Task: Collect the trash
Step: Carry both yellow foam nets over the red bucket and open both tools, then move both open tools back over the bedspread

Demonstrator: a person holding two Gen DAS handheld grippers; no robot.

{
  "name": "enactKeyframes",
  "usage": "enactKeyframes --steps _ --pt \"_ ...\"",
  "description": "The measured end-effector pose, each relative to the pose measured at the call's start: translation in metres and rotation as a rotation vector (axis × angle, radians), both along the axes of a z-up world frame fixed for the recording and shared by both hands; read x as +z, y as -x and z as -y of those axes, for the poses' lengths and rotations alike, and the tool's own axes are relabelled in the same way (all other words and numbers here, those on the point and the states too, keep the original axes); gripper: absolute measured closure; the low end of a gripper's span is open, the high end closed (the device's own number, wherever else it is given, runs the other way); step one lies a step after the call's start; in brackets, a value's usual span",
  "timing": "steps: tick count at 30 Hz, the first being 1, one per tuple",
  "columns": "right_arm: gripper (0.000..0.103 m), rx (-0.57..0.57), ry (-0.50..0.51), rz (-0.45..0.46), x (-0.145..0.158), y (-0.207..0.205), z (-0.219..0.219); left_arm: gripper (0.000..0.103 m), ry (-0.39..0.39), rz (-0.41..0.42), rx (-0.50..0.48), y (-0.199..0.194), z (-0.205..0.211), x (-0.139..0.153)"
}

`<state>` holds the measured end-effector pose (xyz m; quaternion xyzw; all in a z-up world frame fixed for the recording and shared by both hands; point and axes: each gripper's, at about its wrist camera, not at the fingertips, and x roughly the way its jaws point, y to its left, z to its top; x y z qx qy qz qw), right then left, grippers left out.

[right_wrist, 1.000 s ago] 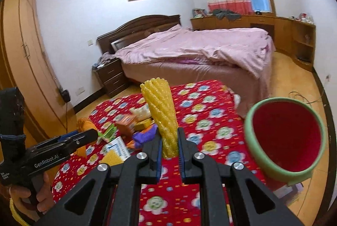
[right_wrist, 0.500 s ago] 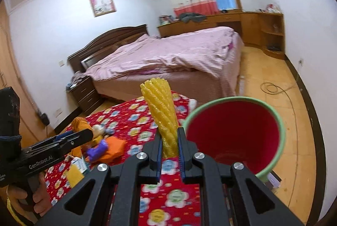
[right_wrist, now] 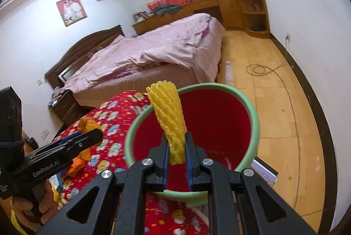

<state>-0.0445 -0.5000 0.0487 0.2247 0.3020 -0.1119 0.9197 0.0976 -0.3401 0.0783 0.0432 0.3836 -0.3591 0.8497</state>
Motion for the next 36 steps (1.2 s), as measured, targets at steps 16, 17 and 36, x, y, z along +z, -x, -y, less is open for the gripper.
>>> enactKeyframes --steps 16,17,36 --pt "0.078 -0.052 -0.053 -0.09 -0.036 -0.027 0.035 0.048 -0.047 -0.075 -0.046 -0.017 0.043 -0.036" --pt "0.077 -0.054 -0.058 -0.092 -0.037 -0.027 0.036 0.048 -0.045 -0.074 -0.046 -0.016 0.042 -0.036" --pt "0.051 -0.06 -0.044 0.002 -0.009 0.013 0.008 0.048 0.017 -0.067 0.035 0.015 -0.022 -0.007"
